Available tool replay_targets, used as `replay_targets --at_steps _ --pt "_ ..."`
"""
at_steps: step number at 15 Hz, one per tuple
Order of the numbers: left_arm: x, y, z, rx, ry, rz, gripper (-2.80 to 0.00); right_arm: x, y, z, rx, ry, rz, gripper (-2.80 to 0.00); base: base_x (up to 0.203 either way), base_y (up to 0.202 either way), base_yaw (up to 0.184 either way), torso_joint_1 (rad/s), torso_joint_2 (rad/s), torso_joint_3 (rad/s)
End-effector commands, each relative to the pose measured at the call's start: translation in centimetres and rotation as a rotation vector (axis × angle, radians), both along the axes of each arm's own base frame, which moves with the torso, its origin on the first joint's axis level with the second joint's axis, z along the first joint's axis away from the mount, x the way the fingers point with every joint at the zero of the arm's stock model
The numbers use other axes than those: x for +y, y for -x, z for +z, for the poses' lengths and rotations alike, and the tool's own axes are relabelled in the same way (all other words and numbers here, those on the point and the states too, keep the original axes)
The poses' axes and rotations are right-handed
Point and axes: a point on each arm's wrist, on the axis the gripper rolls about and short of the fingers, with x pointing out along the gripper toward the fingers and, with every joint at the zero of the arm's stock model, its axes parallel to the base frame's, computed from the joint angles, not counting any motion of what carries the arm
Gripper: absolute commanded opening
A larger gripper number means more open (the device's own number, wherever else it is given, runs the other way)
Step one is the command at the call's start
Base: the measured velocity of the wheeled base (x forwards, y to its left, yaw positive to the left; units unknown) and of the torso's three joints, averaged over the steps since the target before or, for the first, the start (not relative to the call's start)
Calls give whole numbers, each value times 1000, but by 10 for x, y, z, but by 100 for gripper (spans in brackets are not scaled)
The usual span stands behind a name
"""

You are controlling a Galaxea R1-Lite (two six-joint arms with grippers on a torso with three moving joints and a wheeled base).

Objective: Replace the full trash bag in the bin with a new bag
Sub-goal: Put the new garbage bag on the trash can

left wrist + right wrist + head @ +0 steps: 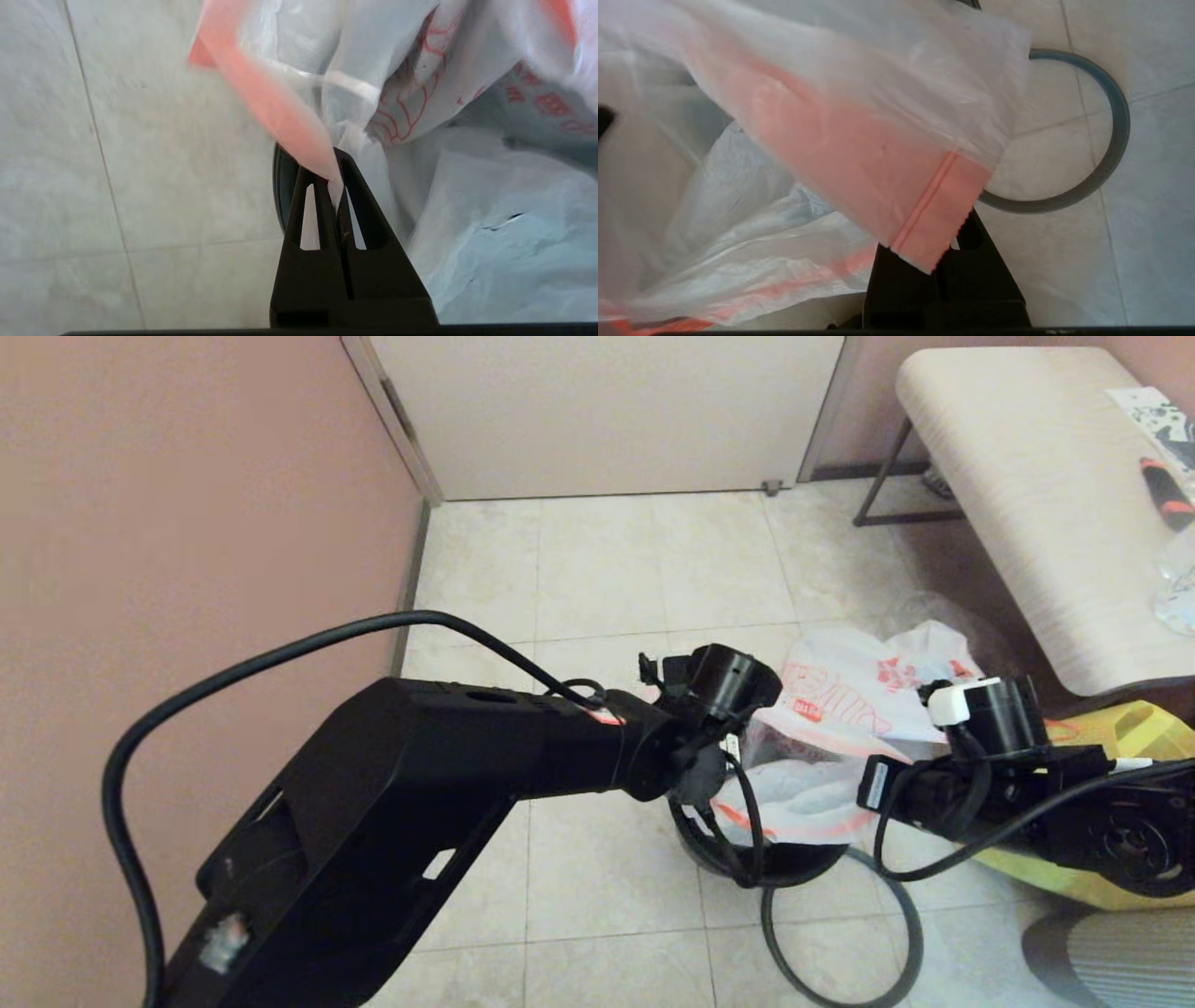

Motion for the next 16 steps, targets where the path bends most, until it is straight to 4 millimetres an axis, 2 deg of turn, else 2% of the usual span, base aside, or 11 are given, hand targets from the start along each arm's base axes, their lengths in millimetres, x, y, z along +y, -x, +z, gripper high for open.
replay_targets --at_steps 1,4,6,9,10,12,16 --pt "4 0 -1 8 -12 14 -280 -1 -6 -6 13 2 -9 -280 0 0 0 0 0 0" --pt "12 9 -1 26 -29 34 -280 -2 -18 -5 -2 -1 -22 -280 0 0 0 0 0 0" --pt "18 8 9 -5 -31 74 -280 -1 -26 -7 1 17 -17 -280 0 0 0 0 0 0" --pt "27 10 6 13 -53 87 -280 0 -29 -13 16 23 -15 -280 0 0 0 0 0 0" --pt "29 12 3 23 -65 86 0 0 -29 -12 12 22 -17 -280 0 0 0 0 0 0" --pt "29 17 1 30 -69 76 0 1 -29 -12 11 21 -17 -280 0 0 0 0 0 0" --pt "30 27 16 17 -53 59 0 0 -28 -9 3 16 -19 -280 0 0 0 0 0 0"
